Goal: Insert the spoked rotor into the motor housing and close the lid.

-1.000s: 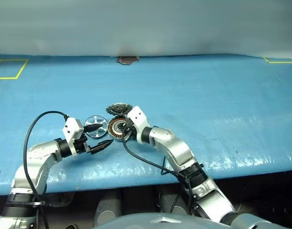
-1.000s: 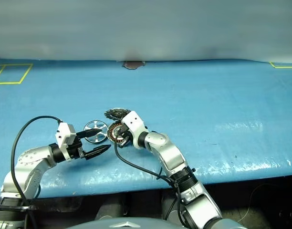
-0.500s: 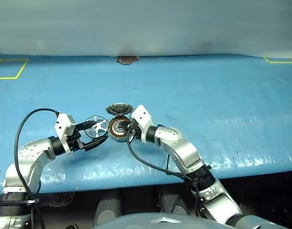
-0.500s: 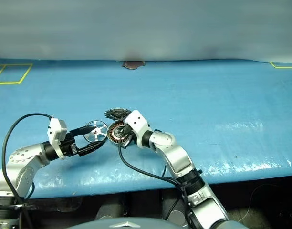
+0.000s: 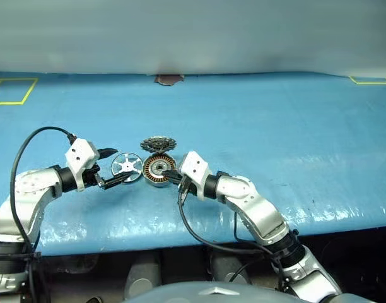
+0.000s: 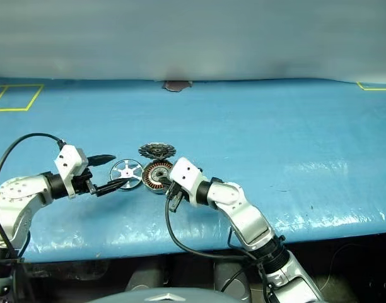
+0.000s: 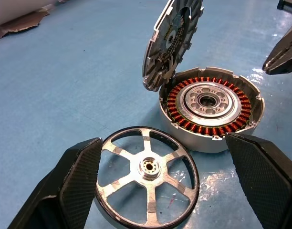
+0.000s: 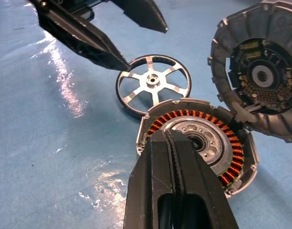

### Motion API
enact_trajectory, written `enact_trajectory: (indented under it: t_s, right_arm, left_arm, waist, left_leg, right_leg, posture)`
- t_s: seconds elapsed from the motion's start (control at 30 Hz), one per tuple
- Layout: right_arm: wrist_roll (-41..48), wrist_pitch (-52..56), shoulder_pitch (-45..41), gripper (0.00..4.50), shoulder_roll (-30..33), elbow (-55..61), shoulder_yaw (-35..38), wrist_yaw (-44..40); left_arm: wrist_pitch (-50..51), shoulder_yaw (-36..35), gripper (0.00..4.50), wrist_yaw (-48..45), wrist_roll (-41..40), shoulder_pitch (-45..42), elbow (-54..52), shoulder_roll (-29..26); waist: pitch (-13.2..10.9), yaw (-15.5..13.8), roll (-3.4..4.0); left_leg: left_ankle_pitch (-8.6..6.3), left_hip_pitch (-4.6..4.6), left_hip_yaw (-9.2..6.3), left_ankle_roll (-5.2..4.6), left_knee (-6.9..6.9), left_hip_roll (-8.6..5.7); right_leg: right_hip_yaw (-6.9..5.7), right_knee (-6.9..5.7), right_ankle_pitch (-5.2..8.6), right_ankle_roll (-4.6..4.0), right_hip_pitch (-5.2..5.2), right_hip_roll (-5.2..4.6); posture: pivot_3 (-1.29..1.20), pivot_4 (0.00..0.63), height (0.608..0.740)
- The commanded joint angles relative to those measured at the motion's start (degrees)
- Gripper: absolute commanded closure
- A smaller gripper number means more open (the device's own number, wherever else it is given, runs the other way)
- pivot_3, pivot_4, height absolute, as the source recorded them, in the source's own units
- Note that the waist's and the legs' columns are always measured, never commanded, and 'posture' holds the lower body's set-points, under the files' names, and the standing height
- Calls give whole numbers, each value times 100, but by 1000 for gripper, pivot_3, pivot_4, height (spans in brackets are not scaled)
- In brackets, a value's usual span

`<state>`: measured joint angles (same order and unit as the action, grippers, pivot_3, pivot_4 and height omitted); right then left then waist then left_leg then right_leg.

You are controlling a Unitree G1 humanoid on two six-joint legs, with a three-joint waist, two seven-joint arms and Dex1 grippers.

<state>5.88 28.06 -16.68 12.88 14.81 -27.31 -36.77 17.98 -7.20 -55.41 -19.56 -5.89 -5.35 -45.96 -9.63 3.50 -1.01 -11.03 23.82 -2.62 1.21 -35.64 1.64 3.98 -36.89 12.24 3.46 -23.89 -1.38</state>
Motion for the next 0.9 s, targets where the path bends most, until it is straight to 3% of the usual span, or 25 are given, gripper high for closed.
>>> enact_trajectory:
  t_s: [0.03,0.17,0.63,0.77,0.9]
  right_arm:
    - [46,-190,-90,3904,-109,121,36,1]
    - [-112,-434,-97,2640,-193,-90,103,198]
    - [-332,-790,-56,2640,-355,-328,198,575]
    - [-322,-787,-54,2618,-380,-337,193,614]
    - [-317,-776,-53,2618,-397,-336,197,627]
  left_arm:
    - [-248,164,0,-270,118,-433,245,-79]
    - [-496,373,0,-556,198,-836,684,-4]
    - [-974,915,0,-912,966,-1194,1422,-231]
    - [-1048,970,888,-910,1095,-1184,1502,-212]
    - [-1131,1039,888,-797,1184,-1248,1595,-62]
  waist:
    - [-1,-5,-1]
    - [-1,-9,-3]
    - [-2,-3,-4]
    - [-2,-6,-4]
    - [-2,-8,-4]
  left_leg:
    - [0,0,0,0,0,0]
    - [0,2,-1,0,0,0]
    - [0,2,-1,0,-2,0]
    - [0,2,-1,-1,-2,0]
    - [0,2,-1,-1,-2,0]
  right_leg:
    - [0,0,0,0,1,0]
    - [-2,0,0,0,0,1]
    - [-1,-3,-1,1,0,3]
    - [-1,-4,-1,1,0,3]
    - [-1,-4,-1,1,0,3]
  posture:
    - [0,150,740]
    - [0,150,740]
    - [0,150,740]
    - [0,150,740]
    - [0,150,740]
